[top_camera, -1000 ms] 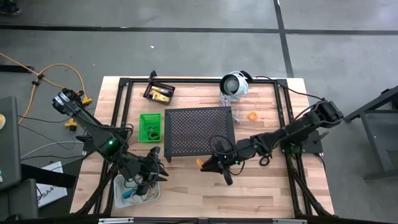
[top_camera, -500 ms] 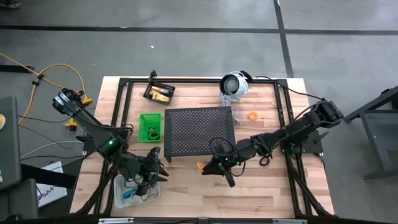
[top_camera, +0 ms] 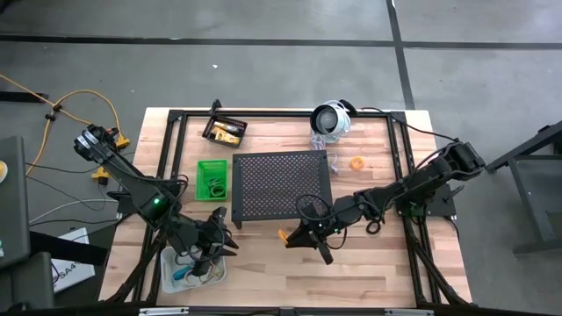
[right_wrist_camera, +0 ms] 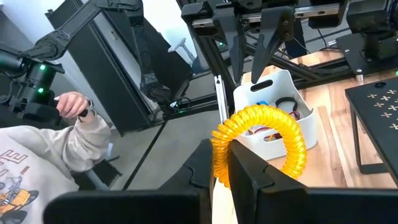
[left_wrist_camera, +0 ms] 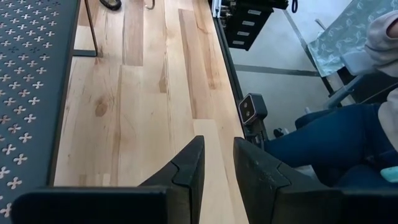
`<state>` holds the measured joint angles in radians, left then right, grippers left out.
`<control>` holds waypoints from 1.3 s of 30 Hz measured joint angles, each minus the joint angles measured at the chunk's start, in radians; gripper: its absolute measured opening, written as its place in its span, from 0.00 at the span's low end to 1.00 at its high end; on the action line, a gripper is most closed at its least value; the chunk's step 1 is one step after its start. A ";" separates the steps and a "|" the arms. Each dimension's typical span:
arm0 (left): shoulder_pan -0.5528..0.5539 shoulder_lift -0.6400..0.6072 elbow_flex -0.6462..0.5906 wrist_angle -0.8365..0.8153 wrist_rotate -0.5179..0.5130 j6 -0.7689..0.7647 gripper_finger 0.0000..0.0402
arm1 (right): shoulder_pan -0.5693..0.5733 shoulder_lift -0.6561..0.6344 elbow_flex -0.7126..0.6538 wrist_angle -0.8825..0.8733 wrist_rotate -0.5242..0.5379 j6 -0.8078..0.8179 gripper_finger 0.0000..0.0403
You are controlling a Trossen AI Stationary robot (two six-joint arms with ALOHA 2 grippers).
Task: Pick & Place Office Desk Supplies
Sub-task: Put the bottom yellow spring keychain into the green bin
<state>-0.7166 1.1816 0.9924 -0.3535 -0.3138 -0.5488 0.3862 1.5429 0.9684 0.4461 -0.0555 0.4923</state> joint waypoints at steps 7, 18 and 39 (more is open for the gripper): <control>0.026 0.000 0.000 0.053 0.000 0.001 0.20 | 0.000 0.000 0.000 0.000 0.000 0.000 0.05; 0.112 0.000 0.000 0.111 0.005 0.062 0.20 | 0.000 0.000 0.000 0.010 -0.008 -0.001 0.05; 0.286 0.000 0.000 0.304 0.186 0.356 0.20 | -0.031 -0.002 -0.001 0.138 -0.118 -0.053 0.05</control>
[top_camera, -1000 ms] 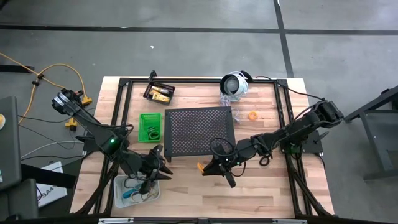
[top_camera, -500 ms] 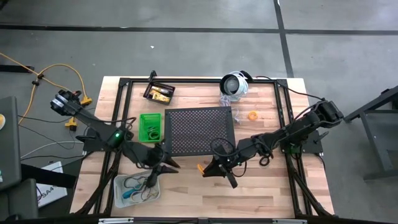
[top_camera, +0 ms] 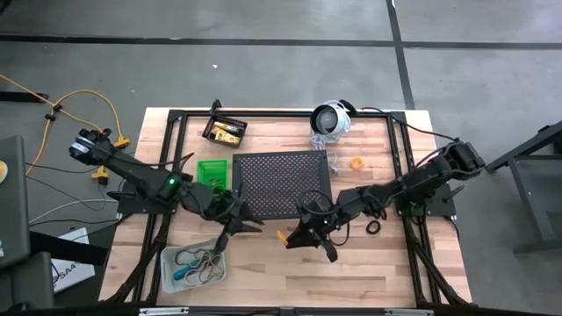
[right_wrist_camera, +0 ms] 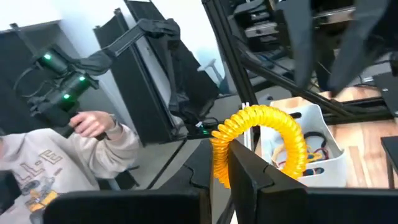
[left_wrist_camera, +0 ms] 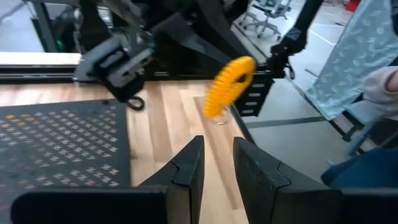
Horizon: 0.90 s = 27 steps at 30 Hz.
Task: Pick & Place Office Desk Supplies
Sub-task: Put the bottom yellow spring keychain into the green bin
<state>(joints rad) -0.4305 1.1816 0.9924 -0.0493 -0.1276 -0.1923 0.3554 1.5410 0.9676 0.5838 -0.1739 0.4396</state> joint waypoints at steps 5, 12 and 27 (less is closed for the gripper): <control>0.032 0.000 0.000 0.002 0.006 0.012 0.20 | -0.025 0.000 0.000 0.014 -0.020 0.000 0.05; 0.070 0.000 0.000 0.025 0.125 0.044 0.20 | -0.061 0.000 0.000 0.013 -0.065 0.000 0.05; 0.133 0.000 0.000 0.058 0.144 0.066 0.20 | -0.084 0.000 0.000 0.035 -0.117 -0.053 0.05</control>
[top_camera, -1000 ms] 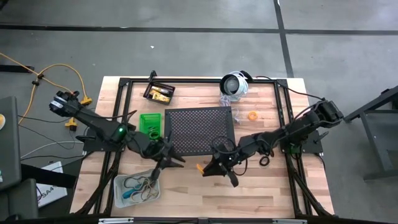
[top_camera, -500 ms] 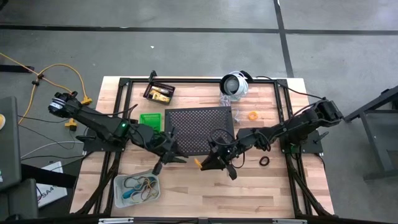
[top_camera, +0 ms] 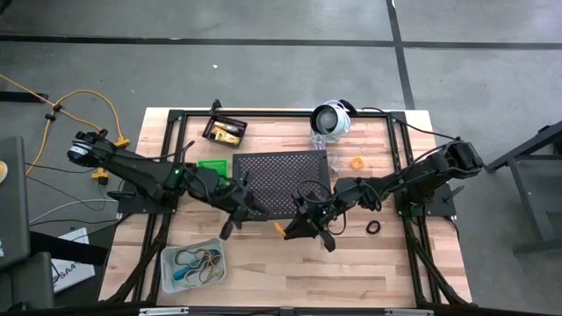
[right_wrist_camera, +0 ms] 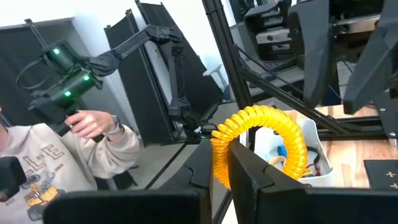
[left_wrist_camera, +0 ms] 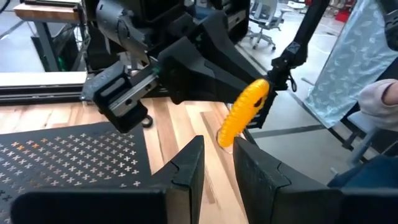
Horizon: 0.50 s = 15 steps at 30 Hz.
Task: Pick & Place Office Desk Supplies
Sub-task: Put the bottom yellow spring keychain into the green bin
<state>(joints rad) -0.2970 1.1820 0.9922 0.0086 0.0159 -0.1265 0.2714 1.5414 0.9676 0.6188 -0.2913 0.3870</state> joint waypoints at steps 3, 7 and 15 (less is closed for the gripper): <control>0.016 0.000 0.000 0.011 0.057 0.000 0.20 | -0.007 0.000 0.000 0.000 -0.003 -0.003 0.05; 0.030 0.000 0.000 0.034 0.104 0.000 0.20 | -0.020 0.000 0.000 0.000 -0.003 -0.003 0.05; 0.063 0.045 0.000 0.067 0.168 0.000 0.20 | -0.024 0.000 0.000 0.000 -0.007 -0.002 0.05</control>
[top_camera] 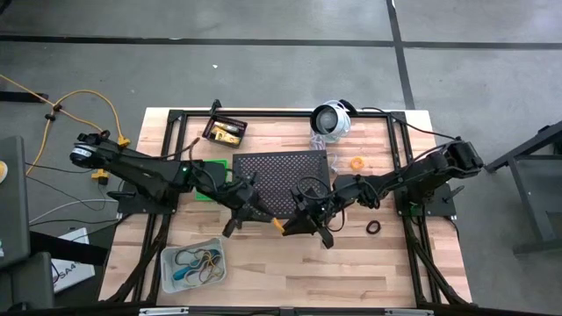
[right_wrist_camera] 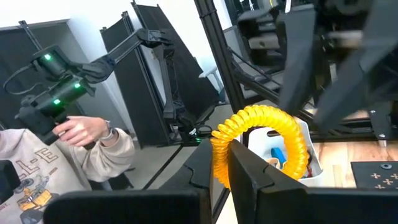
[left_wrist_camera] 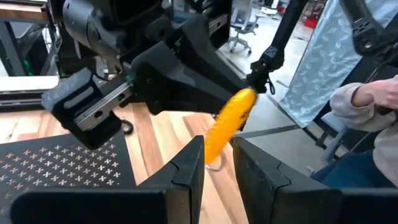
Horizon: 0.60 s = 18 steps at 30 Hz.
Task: Pick & Place Office Desk Supplies
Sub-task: Put the bottom yellow spring keychain into the green bin
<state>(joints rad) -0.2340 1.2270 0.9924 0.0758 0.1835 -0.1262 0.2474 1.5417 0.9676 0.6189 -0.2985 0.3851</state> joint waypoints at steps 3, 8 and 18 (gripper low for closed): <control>0.010 0.038 0.000 0.022 0.006 0.000 0.20 | 0.000 0.000 0.000 0.000 0.000 0.001 0.05; 0.029 0.094 0.000 0.070 0.046 0.006 0.20 | 0.001 0.000 0.000 -0.001 0.000 0.002 0.05; 0.042 0.111 0.000 0.128 0.144 0.027 0.20 | 0.001 0.000 0.001 -0.032 0.000 0.002 0.05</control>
<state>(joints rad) -0.1925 1.3380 0.9924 0.2035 0.3271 -0.0993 0.2485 1.5419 0.9688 0.5874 -0.2989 0.3874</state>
